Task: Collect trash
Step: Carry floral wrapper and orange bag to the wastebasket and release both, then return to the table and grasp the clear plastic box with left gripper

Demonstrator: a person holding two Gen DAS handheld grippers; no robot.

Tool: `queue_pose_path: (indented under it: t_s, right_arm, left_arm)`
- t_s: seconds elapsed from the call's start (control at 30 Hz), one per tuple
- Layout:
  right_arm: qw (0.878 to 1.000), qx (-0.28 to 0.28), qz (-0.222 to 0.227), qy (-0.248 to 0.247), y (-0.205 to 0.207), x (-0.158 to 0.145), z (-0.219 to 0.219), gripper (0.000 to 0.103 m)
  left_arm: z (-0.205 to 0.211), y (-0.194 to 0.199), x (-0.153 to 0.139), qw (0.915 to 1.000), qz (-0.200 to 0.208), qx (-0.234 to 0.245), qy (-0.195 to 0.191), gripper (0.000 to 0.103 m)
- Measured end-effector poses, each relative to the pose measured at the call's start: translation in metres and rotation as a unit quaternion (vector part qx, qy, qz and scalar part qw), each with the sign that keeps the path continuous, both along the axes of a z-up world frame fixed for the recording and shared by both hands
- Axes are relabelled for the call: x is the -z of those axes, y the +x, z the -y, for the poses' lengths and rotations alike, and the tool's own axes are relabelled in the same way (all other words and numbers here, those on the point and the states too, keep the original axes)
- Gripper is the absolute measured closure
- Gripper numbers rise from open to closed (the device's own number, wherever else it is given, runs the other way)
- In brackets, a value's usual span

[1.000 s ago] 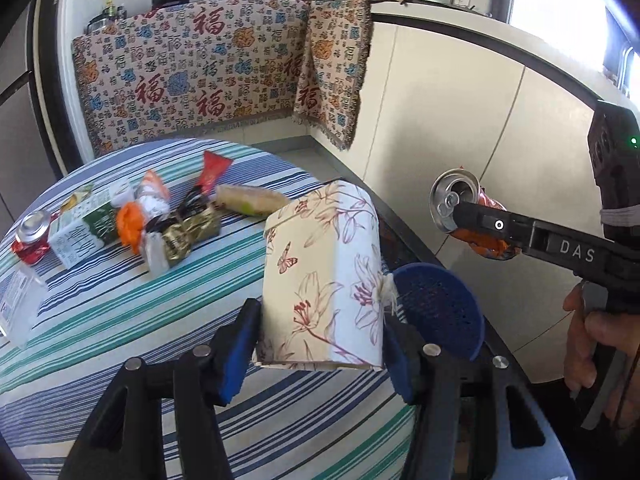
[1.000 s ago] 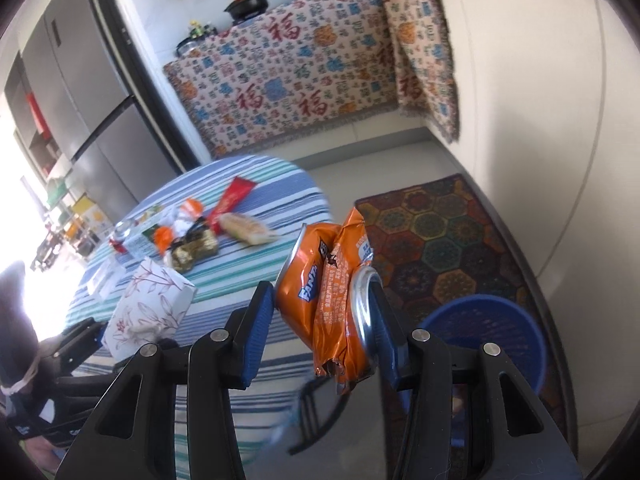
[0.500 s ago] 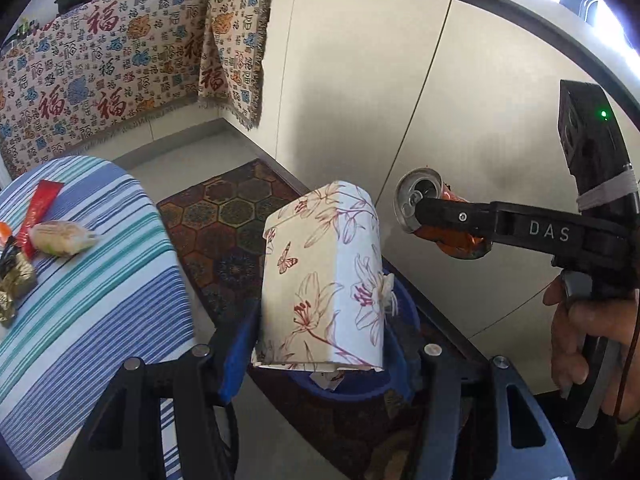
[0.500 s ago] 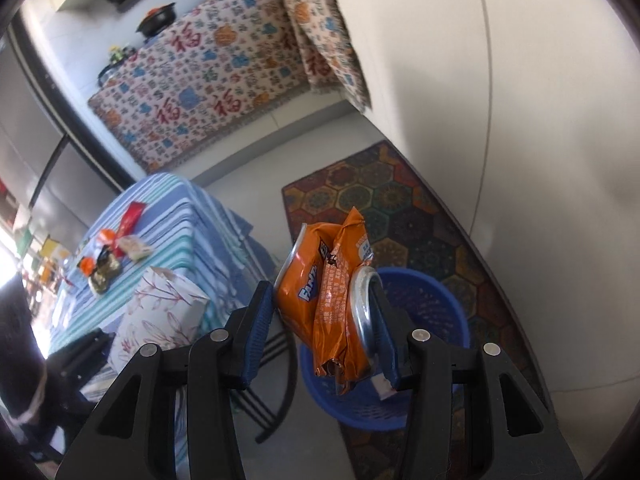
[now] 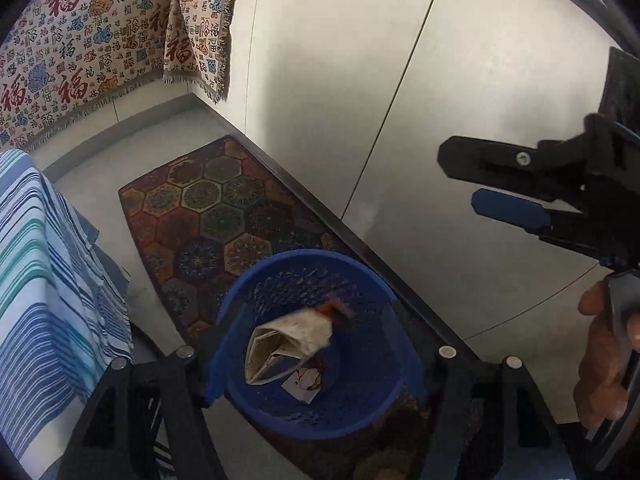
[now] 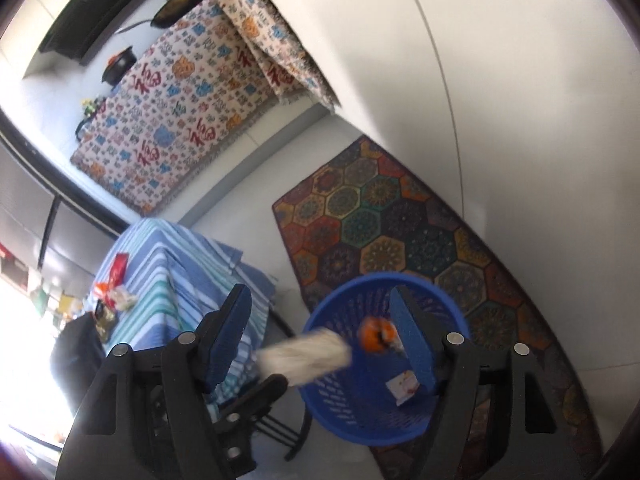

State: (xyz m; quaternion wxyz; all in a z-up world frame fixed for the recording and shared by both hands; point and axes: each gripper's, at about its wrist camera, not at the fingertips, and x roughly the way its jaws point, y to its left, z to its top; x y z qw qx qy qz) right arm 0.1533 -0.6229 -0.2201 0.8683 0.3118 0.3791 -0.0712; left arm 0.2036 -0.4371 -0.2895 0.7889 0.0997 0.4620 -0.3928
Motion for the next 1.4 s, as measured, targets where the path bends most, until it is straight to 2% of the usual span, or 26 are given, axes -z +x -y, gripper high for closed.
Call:
queue_pose_path:
  t_s: [0.13, 0.27, 0.5, 0.67, 0.8, 0.9, 1.07, 1.2, 1.4]
  right_arm:
    - [0.999, 0.018, 0.020, -0.040, -0.006, -0.016, 0.003, 0.028]
    - [0.994, 0.038, 0.047, -0.095, -0.013, -0.038, -0.002, 0.027]
    - [0.985, 0.033, 0.071, -0.156, -0.013, -0.057, -0.031, 0.022]
    - [0.979, 0.006, 0.083, -0.188, -0.008, -0.062, -0.066, 0.021]
    - [0.965, -0.029, 0.108, -0.237, -0.007, -0.070, -0.119, 0.019]
    - [0.954, -0.078, 0.127, -0.261, -0.008, -0.072, -0.173, 0.016]
    - [0.944, -0.180, 0.135, -0.244, -0.011, -0.062, -0.267, 0.016]
    - [0.932, -0.252, 0.117, -0.233, -0.007, -0.046, -0.336, 0.016]
    - [0.930, -0.297, 0.061, -0.207, 0.015, -0.018, -0.393, 0.016]
  left_arm:
    - [0.002, 0.005, -0.009, 0.9999, 0.006, -0.007, -0.007, 0.031]
    - [-0.022, -0.001, -0.030, 0.9992, 0.029, -0.022, -0.017, 0.029]
    - [-0.109, -0.025, -0.076, 0.9959, 0.056, -0.060, -0.038, 0.027]
    - [-0.187, -0.047, -0.089, 0.9903, 0.092, -0.103, -0.018, 0.025]
    - [-0.254, -0.051, -0.076, 0.9834, 0.099, -0.151, 0.013, 0.025]
    - [-0.302, -0.048, -0.065, 0.9773, 0.084, -0.193, 0.026, 0.025]
    - [-0.368, -0.046, -0.055, 0.9651, 0.081, -0.246, 0.039, 0.025]
    - [-0.400, -0.036, -0.049, 0.9583, 0.080, -0.267, 0.062, 0.025]
    - [-0.433, -0.022, -0.043, 0.9508, 0.073, -0.292, 0.074, 0.025]
